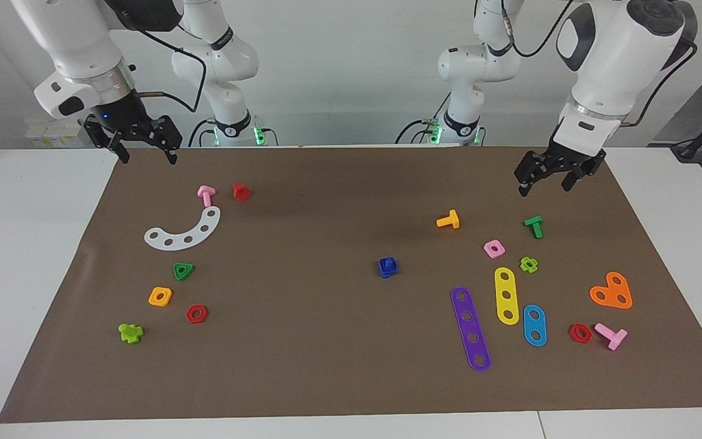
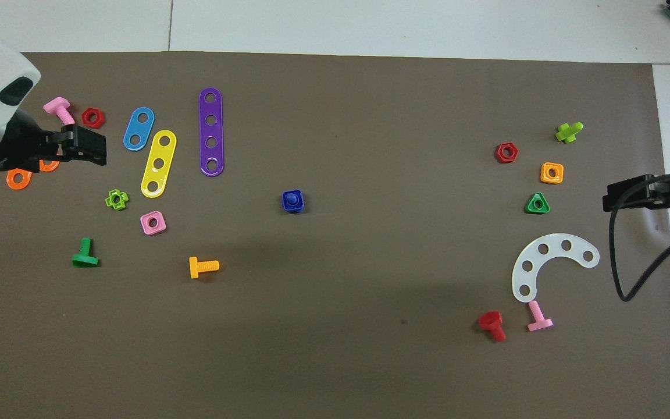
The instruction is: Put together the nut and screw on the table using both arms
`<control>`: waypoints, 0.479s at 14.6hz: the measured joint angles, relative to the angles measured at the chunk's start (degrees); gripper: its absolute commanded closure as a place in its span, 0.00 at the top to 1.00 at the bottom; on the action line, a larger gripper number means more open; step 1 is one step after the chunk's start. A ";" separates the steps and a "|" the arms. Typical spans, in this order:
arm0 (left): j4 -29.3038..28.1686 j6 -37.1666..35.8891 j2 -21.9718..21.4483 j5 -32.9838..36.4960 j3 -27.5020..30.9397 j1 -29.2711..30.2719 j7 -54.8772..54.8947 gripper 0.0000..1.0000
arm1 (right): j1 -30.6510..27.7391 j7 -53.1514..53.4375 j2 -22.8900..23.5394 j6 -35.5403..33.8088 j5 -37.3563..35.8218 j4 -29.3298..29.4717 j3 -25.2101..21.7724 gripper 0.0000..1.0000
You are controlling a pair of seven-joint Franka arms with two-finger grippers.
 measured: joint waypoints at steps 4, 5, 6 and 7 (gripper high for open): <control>0.13 1.06 0.02 0.00 0.29 0.03 1.32 1.00 | 0.00 0.00 0.02 0.00 0.00 0.00 0.00 1.00; 0.21 1.13 0.01 0.00 0.34 0.03 1.54 1.00 | 0.00 0.00 0.02 0.00 0.00 0.00 0.00 1.00; 0.24 1.14 0.00 0.00 0.38 0.03 1.77 1.00 | 0.00 0.00 0.02 0.00 0.00 0.00 0.00 1.00; 0.25 1.15 0.00 0.00 0.40 0.04 2.25 1.00 | 0.00 0.00 0.02 0.00 0.00 0.00 0.00 1.00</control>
